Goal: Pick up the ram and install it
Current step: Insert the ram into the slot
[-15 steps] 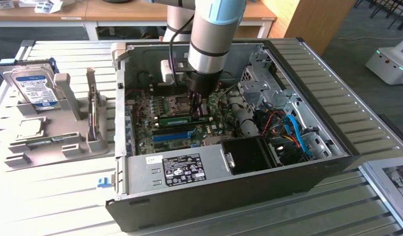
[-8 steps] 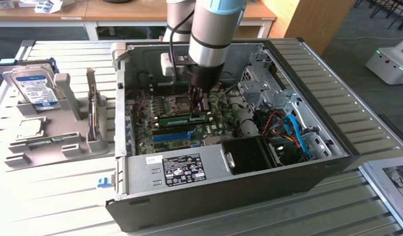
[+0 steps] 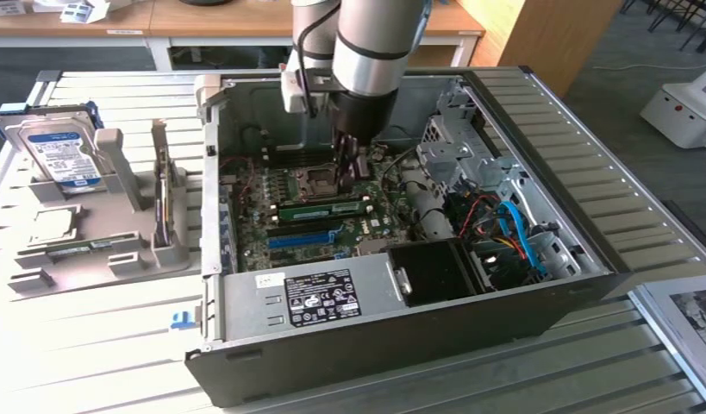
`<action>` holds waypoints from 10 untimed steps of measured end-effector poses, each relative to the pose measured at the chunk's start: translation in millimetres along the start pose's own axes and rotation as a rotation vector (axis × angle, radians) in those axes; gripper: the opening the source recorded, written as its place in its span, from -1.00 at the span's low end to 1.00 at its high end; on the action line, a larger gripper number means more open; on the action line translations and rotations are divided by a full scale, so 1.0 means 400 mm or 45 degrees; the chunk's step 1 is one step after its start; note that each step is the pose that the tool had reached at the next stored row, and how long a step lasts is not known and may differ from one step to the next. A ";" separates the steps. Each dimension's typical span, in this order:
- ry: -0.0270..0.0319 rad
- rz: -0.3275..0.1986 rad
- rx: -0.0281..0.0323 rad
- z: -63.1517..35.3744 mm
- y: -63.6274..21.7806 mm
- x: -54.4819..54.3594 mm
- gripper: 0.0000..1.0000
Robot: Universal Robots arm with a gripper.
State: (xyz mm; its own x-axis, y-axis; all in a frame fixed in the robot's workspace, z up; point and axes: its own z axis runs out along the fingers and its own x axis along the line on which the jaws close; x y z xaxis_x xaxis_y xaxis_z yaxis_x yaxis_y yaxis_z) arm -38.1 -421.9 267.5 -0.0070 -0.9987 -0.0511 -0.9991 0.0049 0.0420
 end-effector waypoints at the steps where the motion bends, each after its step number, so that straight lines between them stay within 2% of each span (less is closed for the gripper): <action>1: 0.0000 0.000 0.0000 -0.009 0.000 0.000 -0.50; 10: -0.0001 0.000 0.0001 -0.087 0.004 -0.005 -0.50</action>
State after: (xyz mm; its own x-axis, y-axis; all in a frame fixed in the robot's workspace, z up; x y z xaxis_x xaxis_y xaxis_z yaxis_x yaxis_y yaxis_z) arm -38.1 -421.9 302.5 -0.0071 -0.9987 -0.0511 -0.9991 0.0049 0.0419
